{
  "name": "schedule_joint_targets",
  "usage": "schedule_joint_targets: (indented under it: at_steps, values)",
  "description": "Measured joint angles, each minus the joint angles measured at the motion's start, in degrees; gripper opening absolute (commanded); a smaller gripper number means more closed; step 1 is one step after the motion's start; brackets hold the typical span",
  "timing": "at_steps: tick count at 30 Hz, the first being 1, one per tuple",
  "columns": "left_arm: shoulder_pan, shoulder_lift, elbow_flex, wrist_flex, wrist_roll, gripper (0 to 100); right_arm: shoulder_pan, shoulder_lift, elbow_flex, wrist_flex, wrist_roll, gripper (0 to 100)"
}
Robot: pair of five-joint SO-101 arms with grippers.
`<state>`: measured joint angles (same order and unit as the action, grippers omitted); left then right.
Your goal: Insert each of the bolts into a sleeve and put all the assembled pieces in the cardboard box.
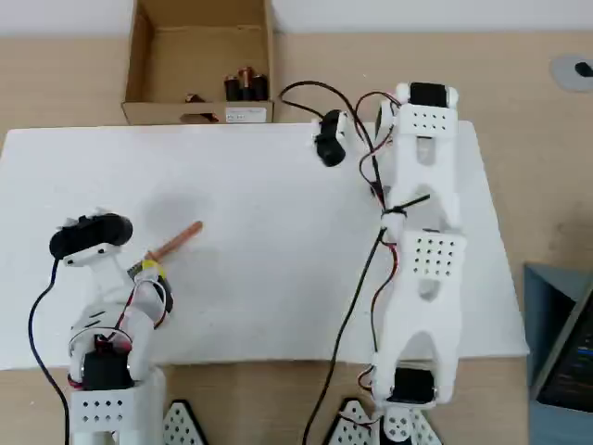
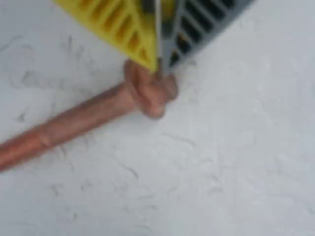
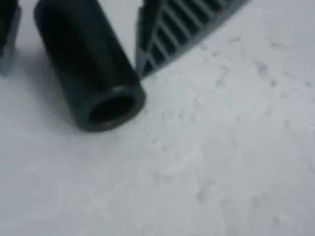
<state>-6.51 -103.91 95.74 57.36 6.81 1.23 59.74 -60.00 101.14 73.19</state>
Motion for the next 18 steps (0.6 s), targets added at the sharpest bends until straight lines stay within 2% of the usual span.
schedule_joint_targets:
  at_steps: [2, 8, 18]
  values:
    - [0.00, 0.00, 0.00, 0.00, 0.00, 0, 0.18, 0.88, -1.05, -0.18, 0.00, 0.6]
    - [0.00, 0.00, 0.00, 0.00, 0.00, 0, 0.18, 1.49, -2.20, -0.18, -0.35, 1.0]
    - [0.00, 0.00, 0.00, 0.00, 0.00, 0, -0.18, 2.90, -9.49, 0.35, -13.01, 1.0]
